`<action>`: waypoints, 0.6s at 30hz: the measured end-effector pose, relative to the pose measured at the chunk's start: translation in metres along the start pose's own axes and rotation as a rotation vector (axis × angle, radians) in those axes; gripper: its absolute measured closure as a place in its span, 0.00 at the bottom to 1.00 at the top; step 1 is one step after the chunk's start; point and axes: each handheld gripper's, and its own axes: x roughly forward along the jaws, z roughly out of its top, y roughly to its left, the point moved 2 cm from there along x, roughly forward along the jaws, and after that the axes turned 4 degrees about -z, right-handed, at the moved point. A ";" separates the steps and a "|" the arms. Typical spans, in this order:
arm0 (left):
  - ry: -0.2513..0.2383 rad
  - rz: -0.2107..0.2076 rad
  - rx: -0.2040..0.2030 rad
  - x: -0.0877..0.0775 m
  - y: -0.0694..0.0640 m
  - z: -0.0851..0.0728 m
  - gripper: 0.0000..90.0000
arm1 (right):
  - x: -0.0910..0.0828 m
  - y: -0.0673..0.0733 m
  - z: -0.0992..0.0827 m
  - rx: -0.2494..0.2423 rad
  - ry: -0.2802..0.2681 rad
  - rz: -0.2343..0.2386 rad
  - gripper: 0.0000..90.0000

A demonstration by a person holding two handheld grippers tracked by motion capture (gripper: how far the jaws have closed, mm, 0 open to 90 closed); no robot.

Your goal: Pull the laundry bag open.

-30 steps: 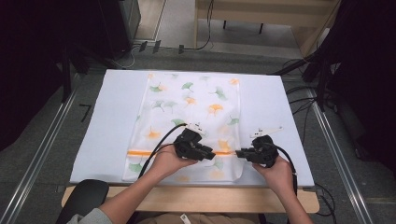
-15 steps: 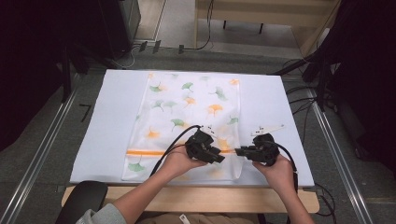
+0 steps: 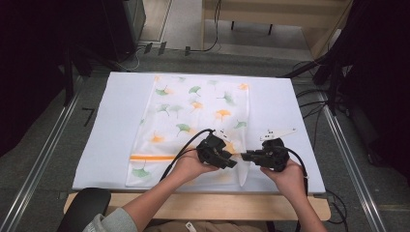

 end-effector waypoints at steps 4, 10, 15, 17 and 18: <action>-0.012 -0.013 0.004 -0.002 0.001 0.001 0.66 | -0.002 0.003 0.001 -0.017 -0.002 0.020 0.94; -0.019 -0.028 0.019 -0.002 -0.003 0.002 0.65 | -0.001 0.005 0.002 -0.031 -0.002 0.025 0.94; -0.012 -0.029 0.015 0.001 -0.005 0.002 0.71 | -0.001 0.005 0.002 -0.030 0.004 0.022 0.94; -0.012 -0.033 0.001 0.001 -0.006 0.003 0.74 | 0.000 0.006 0.003 -0.029 0.003 0.021 0.94; -0.011 -0.033 -0.004 0.001 -0.006 0.003 0.76 | 0.000 0.006 0.003 -0.030 0.004 0.020 0.94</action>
